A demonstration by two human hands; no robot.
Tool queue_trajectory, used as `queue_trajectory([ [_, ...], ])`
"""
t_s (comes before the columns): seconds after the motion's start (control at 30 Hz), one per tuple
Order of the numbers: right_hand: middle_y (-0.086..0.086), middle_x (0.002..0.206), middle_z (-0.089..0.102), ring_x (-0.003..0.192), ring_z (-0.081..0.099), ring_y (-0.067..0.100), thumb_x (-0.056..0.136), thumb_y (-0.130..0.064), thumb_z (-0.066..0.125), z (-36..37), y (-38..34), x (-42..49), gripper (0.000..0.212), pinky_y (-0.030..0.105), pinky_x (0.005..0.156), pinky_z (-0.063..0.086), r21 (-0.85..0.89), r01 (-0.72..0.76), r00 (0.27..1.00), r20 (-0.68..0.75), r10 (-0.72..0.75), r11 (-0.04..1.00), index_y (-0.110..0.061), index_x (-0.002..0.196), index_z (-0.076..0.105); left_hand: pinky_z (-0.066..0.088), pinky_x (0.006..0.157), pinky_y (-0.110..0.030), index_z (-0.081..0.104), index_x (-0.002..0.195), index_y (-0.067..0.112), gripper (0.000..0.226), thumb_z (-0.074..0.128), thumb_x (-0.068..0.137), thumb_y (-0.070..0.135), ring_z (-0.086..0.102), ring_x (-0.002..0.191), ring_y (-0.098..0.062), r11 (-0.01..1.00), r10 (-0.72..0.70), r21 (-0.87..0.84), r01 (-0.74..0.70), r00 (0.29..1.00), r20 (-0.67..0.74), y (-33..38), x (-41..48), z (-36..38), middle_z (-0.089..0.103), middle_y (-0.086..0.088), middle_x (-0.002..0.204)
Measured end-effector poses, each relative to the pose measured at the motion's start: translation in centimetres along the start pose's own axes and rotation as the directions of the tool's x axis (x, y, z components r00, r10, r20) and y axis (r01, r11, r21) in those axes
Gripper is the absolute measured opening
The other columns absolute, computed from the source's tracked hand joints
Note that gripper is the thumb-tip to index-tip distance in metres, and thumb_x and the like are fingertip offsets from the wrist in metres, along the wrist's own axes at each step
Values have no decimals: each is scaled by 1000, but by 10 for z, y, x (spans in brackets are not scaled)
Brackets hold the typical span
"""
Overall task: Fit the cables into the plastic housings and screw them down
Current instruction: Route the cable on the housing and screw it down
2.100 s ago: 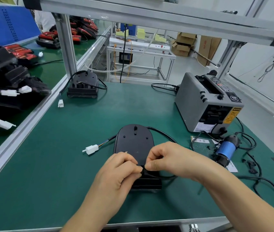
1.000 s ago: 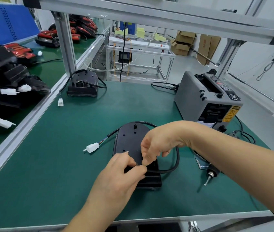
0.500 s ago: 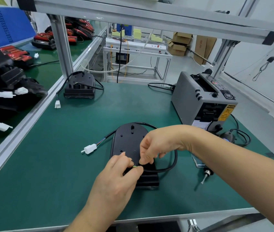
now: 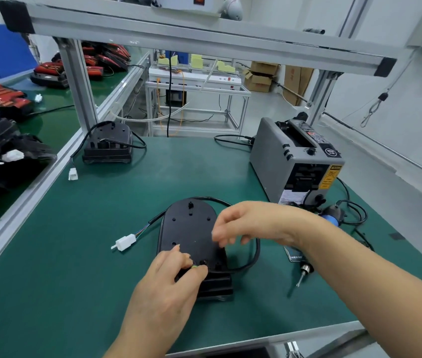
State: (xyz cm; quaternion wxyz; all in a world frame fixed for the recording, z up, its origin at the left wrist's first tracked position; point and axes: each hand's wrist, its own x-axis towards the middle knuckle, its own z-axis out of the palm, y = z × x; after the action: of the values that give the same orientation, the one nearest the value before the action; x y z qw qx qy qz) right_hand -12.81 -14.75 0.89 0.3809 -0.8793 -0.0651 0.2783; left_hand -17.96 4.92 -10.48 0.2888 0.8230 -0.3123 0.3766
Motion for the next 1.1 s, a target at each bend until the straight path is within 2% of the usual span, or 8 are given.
queue_trajectory([
  [0.1,-13,66,65,61,55,1,87,-22,64,-31,28,-26,11,18,59,46,146,3,933,-357,50,989,-23,77,68,52,89,-34,72,83,12,20,52,84,10,52,81,-21,1000,-8,10,8,1000,4,0,-1,1,43,1,87],
  [0.17,-8,59,61,54,53,5,87,-21,64,-55,59,-44,11,21,52,45,134,-79,816,-561,141,988,-18,76,67,51,90,-35,73,81,10,21,53,84,10,52,80,-21,1000,-10,22,10,1000,1,-1,-1,2,44,1,87],
  [0.23,3,62,59,55,51,15,87,-19,64,-75,94,-60,12,26,54,45,158,-232,712,-644,278,960,-9,81,64,50,92,-36,73,81,10,20,53,84,10,52,79,-20,1000,-10,23,10,1000,-5,-1,-2,3,45,0,85],
  [0.37,6,54,47,48,44,20,83,-32,72,-88,139,-79,38,27,52,44,296,-471,638,-537,553,831,3,85,58,50,91,-38,70,84,10,17,53,85,11,52,78,-21,1000,-3,12,3,1000,-17,-3,-2,6,44,0,86],
  [0.53,10,59,63,49,59,23,71,-60,69,-75,154,-70,59,21,45,47,491,-476,639,-377,670,730,-3,79,57,50,90,-37,56,95,19,13,54,84,11,52,78,-20,1000,11,-14,-11,1000,-21,-4,-3,7,43,1,87],
  [0.67,23,68,67,49,63,28,69,-50,73,-70,152,-64,55,22,40,48,614,-383,639,-363,678,690,0,80,56,49,92,-35,56,95,19,13,55,84,12,52,78,-20,1000,14,-25,-15,1000,-17,-5,-3,6,42,2,87],
  [0.83,19,55,64,46,62,29,80,-40,72,-69,156,-60,50,25,41,51,641,-336,608,-413,678,691,7,91,57,49,91,-34,56,95,20,12,55,85,13,52,79,-19,999,20,-29,-21,1000,-20,-6,-3,7,43,2,86],
  [1.1,18,63,65,51,65,27,86,-31,63,-61,170,-72,33,25,45,54,746,-174,635,-414,652,643,1,93,57,50,92,-33,57,94,19,11,55,85,12,51,79,-19,999,26,-34,-26,1000,-18,-5,-2,5,45,1,85],
])
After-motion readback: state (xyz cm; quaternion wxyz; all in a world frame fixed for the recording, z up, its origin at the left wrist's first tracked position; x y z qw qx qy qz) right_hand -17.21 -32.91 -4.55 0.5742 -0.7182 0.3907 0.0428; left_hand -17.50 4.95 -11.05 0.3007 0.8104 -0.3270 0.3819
